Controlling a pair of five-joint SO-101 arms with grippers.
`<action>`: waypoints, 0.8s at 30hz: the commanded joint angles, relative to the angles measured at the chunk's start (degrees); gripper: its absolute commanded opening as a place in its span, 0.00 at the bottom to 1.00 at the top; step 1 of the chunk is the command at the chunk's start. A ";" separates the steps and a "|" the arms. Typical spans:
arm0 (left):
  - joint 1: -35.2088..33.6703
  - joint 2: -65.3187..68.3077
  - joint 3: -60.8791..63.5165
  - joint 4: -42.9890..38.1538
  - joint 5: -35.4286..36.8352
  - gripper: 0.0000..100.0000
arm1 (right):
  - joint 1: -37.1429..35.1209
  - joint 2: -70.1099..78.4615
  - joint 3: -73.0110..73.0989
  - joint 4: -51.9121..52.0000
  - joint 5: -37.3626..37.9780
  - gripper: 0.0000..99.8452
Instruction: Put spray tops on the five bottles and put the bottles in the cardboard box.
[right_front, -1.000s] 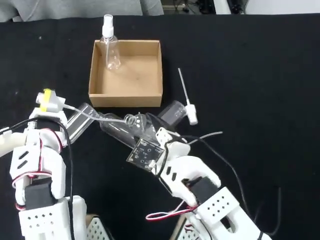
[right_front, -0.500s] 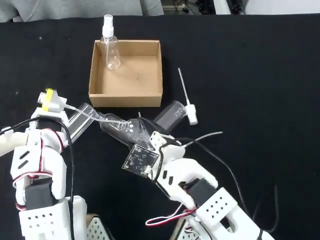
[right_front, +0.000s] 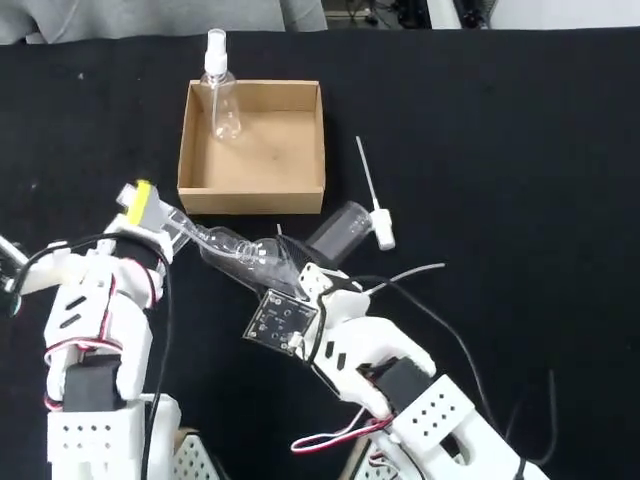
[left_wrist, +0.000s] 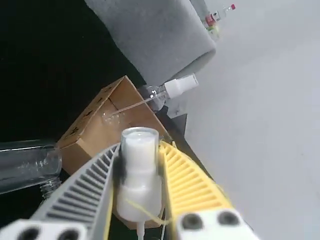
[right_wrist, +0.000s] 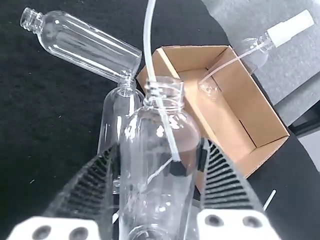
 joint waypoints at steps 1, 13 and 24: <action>0.84 -0.79 -0.75 -1.23 -0.79 0.03 | -0.88 -1.01 0.13 -1.76 0.09 0.12; 10.15 -0.79 1.80 -1.23 -3.60 0.03 | -0.79 -1.10 0.04 -1.76 0.00 0.12; 14.02 -0.62 2.86 -1.14 -6.24 0.03 | -0.79 -1.10 -0.22 -1.76 0.00 0.12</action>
